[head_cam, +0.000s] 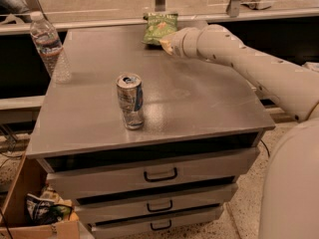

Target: Move green jalapeno chip bag near redbull can

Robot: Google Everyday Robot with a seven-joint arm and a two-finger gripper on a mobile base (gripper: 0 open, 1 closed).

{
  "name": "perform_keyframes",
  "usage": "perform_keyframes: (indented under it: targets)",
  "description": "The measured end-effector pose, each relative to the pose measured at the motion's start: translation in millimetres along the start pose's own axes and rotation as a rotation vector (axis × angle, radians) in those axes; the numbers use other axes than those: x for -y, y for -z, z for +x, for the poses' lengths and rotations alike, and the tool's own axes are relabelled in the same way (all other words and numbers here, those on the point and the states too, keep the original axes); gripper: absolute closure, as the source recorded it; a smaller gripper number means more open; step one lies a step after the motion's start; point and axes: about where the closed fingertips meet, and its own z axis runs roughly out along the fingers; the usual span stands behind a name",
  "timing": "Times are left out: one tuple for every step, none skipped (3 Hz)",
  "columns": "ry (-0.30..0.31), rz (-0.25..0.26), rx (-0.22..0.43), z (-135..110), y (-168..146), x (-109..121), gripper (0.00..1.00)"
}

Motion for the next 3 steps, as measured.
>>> perform_keyframes:
  targets:
    - [0.041, -0.022, 0.021, -17.5, 7.4, -6.6, 0.84]
    - [0.096, -0.051, 0.047, -36.3, 9.7, -9.3, 0.59]
    - [0.121, -0.060, 0.045, -39.5, 5.1, -5.6, 0.38]
